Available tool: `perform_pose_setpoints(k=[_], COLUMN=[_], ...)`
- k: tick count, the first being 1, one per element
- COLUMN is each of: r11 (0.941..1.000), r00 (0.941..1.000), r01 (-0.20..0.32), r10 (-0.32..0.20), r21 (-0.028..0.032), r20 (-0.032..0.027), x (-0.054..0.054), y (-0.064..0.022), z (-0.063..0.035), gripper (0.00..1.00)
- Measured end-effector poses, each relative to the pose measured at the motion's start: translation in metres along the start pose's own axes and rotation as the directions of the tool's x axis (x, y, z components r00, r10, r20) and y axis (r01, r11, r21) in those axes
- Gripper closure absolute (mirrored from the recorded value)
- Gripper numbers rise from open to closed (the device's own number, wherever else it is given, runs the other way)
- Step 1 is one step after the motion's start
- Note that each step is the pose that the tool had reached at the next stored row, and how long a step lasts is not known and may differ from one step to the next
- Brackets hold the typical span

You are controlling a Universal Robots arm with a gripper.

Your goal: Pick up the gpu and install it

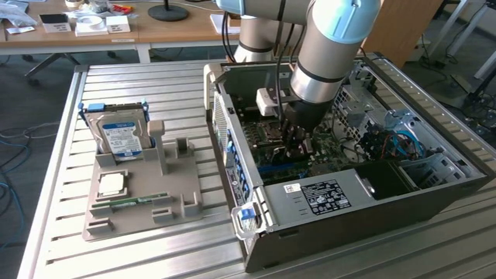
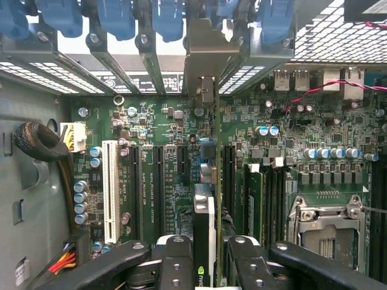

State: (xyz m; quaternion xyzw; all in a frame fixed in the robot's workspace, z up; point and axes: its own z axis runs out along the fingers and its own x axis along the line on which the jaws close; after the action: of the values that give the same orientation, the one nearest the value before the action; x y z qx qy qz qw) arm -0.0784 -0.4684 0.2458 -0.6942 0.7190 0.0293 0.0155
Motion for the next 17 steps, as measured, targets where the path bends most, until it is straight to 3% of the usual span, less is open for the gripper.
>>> perform_pose_setpoints(k=[17], r11=[1.0000], r00=[1.0000], r01=[0.000], r10=[0.000], r21=[0.0001], r20=[0.0002], x=[0.0004], y=[-0.0001], z=[0.0024], gripper=[0.73])
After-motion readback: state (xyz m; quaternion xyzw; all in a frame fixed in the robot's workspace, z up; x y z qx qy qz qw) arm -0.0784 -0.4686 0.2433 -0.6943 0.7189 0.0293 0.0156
